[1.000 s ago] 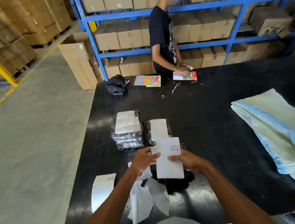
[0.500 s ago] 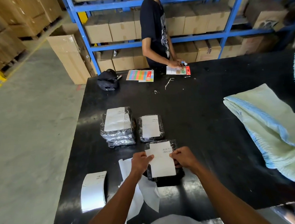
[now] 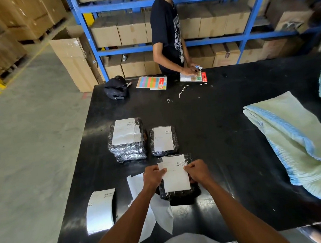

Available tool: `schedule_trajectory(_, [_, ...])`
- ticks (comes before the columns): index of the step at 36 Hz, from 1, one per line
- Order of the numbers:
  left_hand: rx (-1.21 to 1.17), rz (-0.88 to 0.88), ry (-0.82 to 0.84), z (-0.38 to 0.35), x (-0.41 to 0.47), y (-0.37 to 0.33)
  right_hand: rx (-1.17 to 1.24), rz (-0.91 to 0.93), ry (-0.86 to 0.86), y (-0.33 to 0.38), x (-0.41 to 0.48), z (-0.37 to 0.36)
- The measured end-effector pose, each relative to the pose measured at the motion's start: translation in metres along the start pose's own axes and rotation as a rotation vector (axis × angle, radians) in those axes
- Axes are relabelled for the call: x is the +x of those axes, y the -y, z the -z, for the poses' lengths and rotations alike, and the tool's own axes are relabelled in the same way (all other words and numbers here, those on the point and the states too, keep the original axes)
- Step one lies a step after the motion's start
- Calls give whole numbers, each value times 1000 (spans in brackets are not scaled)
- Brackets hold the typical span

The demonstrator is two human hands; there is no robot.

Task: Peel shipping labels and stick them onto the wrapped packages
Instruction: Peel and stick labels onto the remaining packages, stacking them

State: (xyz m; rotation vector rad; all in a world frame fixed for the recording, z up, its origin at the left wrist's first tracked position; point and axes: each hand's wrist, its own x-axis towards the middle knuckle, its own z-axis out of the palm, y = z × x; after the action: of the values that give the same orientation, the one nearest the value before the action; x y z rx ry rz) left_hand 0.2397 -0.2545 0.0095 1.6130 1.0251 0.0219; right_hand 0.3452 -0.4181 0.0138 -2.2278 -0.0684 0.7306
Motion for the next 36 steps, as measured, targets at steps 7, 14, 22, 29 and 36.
schedule_trajectory(7, [45,24,-2,-1,4,-2,-103,-19,-15,10,-3,1])
schedule_trajectory(14, [64,51,13,2,8,-2,-268,15,-20,23,-6,2])
schedule_trajectory(22, [76,55,28,3,12,-3,-590,128,8,34,-11,6])
schedule_trajectory(29, [98,76,37,4,13,-4,-681,429,-163,40,-18,-3])
schedule_trajectory(36, [-14,137,152,10,17,-4,-852,582,208,24,-2,-36])
